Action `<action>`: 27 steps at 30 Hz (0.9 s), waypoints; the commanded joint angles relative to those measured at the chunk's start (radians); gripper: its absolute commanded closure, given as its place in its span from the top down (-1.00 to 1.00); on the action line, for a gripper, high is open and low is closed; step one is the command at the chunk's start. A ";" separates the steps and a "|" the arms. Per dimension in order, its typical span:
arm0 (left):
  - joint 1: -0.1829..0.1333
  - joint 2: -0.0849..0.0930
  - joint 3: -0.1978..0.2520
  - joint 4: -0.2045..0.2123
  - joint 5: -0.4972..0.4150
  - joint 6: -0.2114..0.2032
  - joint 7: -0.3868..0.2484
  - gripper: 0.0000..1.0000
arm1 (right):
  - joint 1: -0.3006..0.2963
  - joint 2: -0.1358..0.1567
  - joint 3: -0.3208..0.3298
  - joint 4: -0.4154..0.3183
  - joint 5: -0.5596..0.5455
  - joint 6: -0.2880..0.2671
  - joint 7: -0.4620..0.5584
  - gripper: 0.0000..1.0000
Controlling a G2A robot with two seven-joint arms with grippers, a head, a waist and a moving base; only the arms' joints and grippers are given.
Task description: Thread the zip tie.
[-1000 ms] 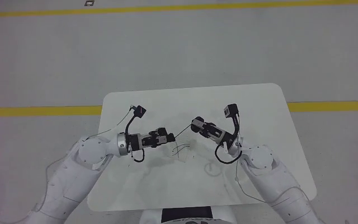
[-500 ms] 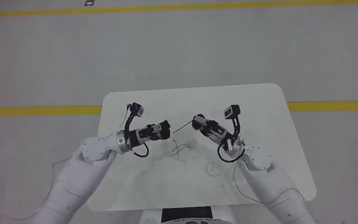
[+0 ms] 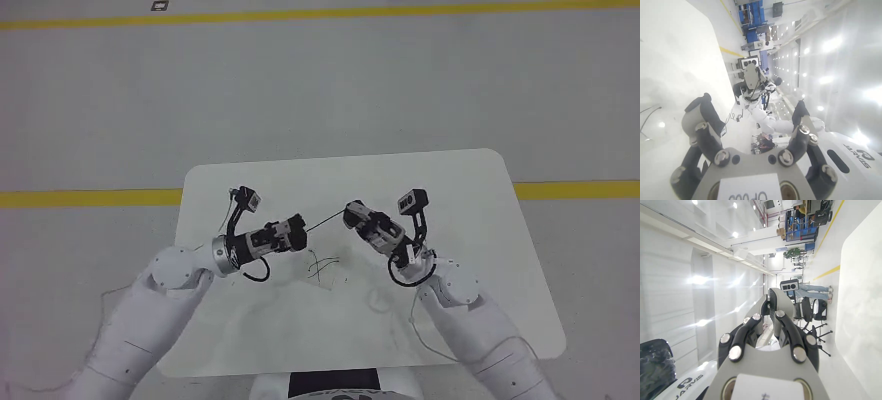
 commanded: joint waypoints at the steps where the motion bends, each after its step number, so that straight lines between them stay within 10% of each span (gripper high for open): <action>1: -0.006 -0.006 0.013 0.011 -0.051 0.000 -0.032 1.00 | 0.004 -0.004 -0.012 0.006 0.028 -0.001 0.009 -1.00; 9: -0.033 -0.036 0.032 0.045 -0.123 0.000 -0.078 1.00 | 0.021 -0.017 -0.043 0.029 0.051 0.003 0.002 -1.00; 27: -0.034 -0.039 0.050 0.034 -0.113 0.000 -0.040 1.00 | 0.025 -0.031 -0.080 0.016 0.032 0.028 -0.023 -1.00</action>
